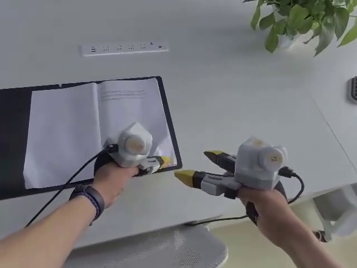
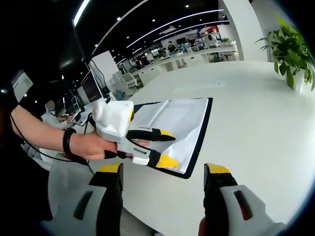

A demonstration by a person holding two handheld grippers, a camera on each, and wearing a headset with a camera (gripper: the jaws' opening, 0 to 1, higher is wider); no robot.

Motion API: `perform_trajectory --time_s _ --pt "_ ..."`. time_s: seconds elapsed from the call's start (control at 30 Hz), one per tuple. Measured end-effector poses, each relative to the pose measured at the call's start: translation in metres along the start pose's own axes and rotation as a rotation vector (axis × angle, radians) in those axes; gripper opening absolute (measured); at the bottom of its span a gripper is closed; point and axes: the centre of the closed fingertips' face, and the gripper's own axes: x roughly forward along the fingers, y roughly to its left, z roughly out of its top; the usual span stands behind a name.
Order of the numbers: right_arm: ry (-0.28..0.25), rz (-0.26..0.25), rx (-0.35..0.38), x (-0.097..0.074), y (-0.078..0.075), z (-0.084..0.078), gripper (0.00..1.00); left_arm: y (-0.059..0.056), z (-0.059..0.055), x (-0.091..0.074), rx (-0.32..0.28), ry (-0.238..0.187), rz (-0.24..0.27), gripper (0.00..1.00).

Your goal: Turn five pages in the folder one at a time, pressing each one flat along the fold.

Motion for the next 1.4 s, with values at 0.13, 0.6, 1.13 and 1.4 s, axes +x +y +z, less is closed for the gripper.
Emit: perform_trajectory --time_s 0.13,0.6,1.13,1.4 --pt "-0.008 0.007 0.018 0.01 -0.006 0.007 0.63 0.0 0.0 0.0 -0.003 0.0 -0.002 0.48" --pt "0.011 0.027 0.085 0.053 -0.034 0.019 0.57 0.0 0.0 -0.001 -0.022 -0.005 0.004 0.48" --pt "0.038 0.108 0.202 0.108 -0.034 0.017 0.41 0.0 0.001 0.0 -0.045 -0.005 0.003 0.49" --pt "0.041 0.125 0.252 0.121 -0.034 0.015 0.3 0.0 0.002 0.0 -0.068 -0.01 0.008 0.5"
